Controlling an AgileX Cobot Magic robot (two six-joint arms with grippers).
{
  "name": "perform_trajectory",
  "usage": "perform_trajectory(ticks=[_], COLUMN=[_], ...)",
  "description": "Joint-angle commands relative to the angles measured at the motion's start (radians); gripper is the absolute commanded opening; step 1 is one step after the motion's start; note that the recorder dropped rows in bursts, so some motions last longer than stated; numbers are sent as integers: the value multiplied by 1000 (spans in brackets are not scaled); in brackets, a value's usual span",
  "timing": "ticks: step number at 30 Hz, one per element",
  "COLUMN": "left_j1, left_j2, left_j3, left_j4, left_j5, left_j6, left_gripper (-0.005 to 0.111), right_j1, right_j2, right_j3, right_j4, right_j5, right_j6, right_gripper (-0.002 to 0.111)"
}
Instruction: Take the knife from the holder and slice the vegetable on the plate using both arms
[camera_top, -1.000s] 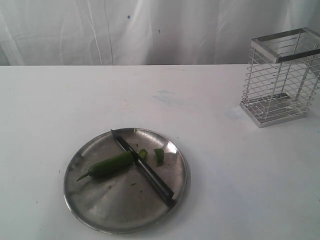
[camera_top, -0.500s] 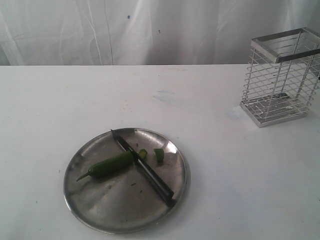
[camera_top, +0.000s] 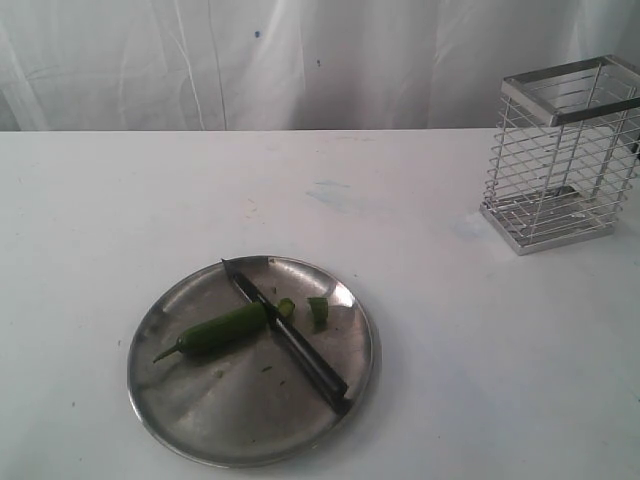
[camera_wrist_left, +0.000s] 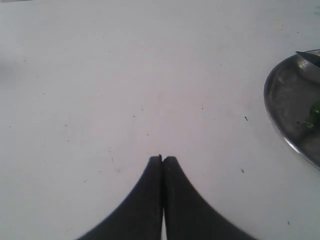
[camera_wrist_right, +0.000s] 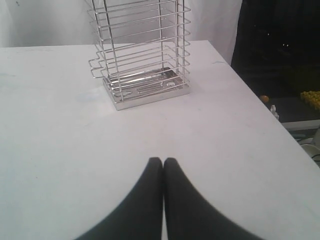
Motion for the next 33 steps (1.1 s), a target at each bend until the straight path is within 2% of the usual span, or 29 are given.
perform_trajectory(ticks=[1, 33], left_j1=[-5, -1], left_j2=[-4, -4], left_j3=[0, 0], left_j4=[5, -33], left_j5=[-12, 34], left_j6=[17, 23], left_gripper=[0, 0], right_j1=[5, 5], right_j2=[-2, -2], right_j3=[-1, -1], right_j4=[-3, -3], right_j5=[-1, -1], right_j6=[-11, -11], right_gripper=[0, 0])
